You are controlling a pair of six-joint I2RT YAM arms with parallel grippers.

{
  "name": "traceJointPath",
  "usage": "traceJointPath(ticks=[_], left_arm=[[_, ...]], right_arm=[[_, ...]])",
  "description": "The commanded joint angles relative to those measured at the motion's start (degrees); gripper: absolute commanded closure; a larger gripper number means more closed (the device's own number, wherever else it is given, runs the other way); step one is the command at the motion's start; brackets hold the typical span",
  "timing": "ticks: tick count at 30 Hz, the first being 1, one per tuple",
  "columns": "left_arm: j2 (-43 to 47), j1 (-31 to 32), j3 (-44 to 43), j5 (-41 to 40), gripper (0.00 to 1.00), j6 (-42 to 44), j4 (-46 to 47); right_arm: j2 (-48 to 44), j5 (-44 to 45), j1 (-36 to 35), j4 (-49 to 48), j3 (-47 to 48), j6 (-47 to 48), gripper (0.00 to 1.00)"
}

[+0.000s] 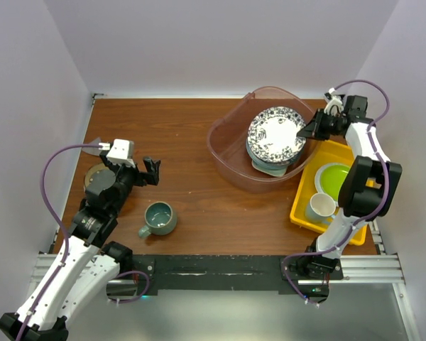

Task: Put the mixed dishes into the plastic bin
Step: Place the plate in the plastic bin.

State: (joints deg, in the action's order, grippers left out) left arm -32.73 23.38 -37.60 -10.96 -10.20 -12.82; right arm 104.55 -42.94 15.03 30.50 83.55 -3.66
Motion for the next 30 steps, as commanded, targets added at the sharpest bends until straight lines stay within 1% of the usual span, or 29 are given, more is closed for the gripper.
traceJointPath(ticks=[1, 9, 10, 12, 13, 22, 24, 25, 30], left_arm=[[0.5, -0.3, 0.2, -0.9, 0.0, 1.1, 2.5], [0.4, -0.3, 0.2, -0.9, 0.0, 1.0, 2.6], [0.4, -0.3, 0.2, -0.9, 0.0, 1.1, 2.6], [0.4, -0.3, 0.2, -1.0, 0.0, 1.0, 2.6], [0.3, -0.3, 0.2, -1.0, 0.0, 1.1, 2.5], [0.2, -0.3, 0.2, -1.1, 0.0, 1.1, 2.7], [0.2, -0.3, 0.2, -1.0, 0.0, 1.1, 2.7], [0.2, -0.3, 0.2, -1.1, 0.0, 1.1, 2.7], [0.2, -0.3, 0.2, -1.2, 0.0, 1.1, 2.6]], right_arm=[[-1.4, -0.8, 0.4, -0.7, 4.1, -0.7, 0.93], [1.4, 2.7, 0.4, 1.4, 6.1, 0.8, 0.89], [1.7, 3.3, 0.5, 1.8, 6.2, 1.0, 0.87], [2.6, 3.8, 0.4, 2.0, 6.5, 1.5, 0.86], [2.9, 4.2, 0.4, 2.3, 6.6, 1.9, 0.84], [4.9, 6.7, 0.4, 3.6, 7.2, 3.3, 0.77], [5.0, 7.6, 0.4, 3.9, 7.3, 3.3, 0.73], [5.1, 7.9, 0.4, 4.0, 7.3, 5.1, 0.73], [5.1, 9.3, 0.4, 4.5, 7.4, 5.9, 0.67]])
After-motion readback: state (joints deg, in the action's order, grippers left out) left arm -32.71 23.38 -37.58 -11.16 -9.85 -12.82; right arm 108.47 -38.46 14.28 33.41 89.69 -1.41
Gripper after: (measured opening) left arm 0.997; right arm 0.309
